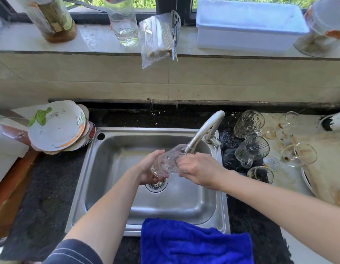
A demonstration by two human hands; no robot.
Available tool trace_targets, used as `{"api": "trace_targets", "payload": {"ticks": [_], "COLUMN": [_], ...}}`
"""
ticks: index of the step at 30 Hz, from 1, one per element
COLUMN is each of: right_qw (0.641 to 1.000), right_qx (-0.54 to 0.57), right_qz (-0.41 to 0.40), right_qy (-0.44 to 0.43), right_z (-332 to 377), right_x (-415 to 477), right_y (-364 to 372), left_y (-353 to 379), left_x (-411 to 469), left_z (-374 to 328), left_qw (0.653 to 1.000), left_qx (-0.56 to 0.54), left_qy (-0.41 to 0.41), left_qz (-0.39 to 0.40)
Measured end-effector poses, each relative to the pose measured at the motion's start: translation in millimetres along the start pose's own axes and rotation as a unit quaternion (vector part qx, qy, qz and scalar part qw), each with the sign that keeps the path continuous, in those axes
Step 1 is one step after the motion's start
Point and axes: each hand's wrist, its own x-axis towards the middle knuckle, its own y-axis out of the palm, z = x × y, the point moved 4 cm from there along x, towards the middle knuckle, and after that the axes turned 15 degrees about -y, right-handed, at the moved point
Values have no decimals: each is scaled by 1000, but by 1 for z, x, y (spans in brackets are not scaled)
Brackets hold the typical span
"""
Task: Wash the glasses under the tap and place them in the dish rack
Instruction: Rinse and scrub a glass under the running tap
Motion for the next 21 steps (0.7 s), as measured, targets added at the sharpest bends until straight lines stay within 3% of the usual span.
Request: {"api": "trace_targets", "payload": {"ticks": [3, 6, 8, 11, 17, 21], "right_qw": [993, 979, 986, 996, 998, 998], "right_qx": [6, 74, 85, -7, -4, -31], "right_qz": [-91, -104, -90, -75, -51, -9], "right_qy": [74, 161, 114, 39, 45, 60], "right_z": [3, 8, 11, 16, 11, 9], "right_x": [6, 19, 12, 7, 7, 21], "right_y": [-7, 2, -1, -9, -3, -4], "left_y": [10, 14, 7, 3, -6, -4], "left_x": [0, 8, 7, 4, 4, 6], "left_z": [4, 1, -2, -5, -4, -3], "left_qw": [986, 965, 971, 981, 974, 981], "left_qx": [-111, -187, -180, -143, -192, -164], "left_qy": [70, 141, 133, 118, 121, 101], "left_qz": [100, 117, 79, 53, 8, -3]}}
